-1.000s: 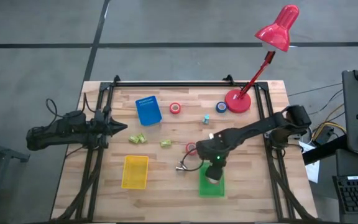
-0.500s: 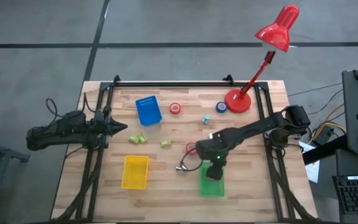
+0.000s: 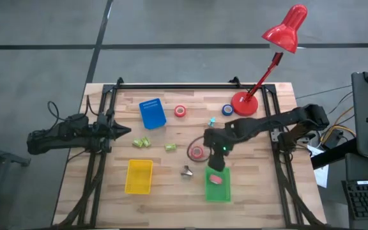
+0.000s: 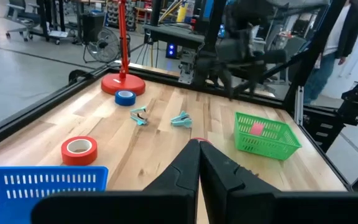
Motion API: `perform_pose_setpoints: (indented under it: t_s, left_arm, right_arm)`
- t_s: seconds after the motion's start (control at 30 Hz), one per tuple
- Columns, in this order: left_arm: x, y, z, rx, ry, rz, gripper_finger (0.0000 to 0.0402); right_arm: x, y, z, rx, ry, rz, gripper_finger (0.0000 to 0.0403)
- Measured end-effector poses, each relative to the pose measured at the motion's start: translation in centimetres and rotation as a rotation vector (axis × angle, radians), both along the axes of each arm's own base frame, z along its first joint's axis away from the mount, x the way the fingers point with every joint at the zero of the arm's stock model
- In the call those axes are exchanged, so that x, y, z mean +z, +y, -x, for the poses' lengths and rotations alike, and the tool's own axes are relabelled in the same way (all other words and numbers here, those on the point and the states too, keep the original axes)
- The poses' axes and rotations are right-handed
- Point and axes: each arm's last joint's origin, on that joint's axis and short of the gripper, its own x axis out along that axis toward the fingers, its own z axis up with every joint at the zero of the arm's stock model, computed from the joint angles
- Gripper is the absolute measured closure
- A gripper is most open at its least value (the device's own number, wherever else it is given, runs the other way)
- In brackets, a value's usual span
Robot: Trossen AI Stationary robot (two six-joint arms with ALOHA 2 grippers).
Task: Pick and place Stapler, Stapler remover, tape
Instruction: Put the bottom orange electrical tape into the green bin
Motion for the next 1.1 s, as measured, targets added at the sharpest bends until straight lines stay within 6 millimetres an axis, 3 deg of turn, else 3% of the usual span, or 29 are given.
perform_pose_setpoints:
  t_s: [0.23, 0.43, 0.63, 0.93, 1.1]
  left_arm:
    - [0.0, 0.0, 0.0, 0.001, 0.003, 0.000, 0.0387]
    - [0.0, 0.0, 0.0, 0.003, 0.003, 0.000, 0.0387]
    - [0.0, 0.0, 0.0, 0.003, 0.003, 0.000, 0.0387]
    - [0.0, 0.0, 0.0, 0.003, 0.003, 0.000, 0.0387]
    - [0.0, 0.0, 0.0, 0.003, 0.003, -0.001, 0.0388]
  right_arm:
    - [-1.7, -4.2, -2.6, -0.053, 0.001, 0.055, 0.0209]
    - [-4.8, -6.6, -4.8, -0.079, 0.083, 0.062, 0.0207]
    - [-6.9, -7.2, -6.7, -0.052, 0.127, 0.069, 0.0207]
    - [-10.3, -7.2, -7.8, 0.017, 0.243, 0.104, 0.0210]
    - [-10.9, -7.4, -8.3, 0.039, 0.253, 0.109, 0.0233]
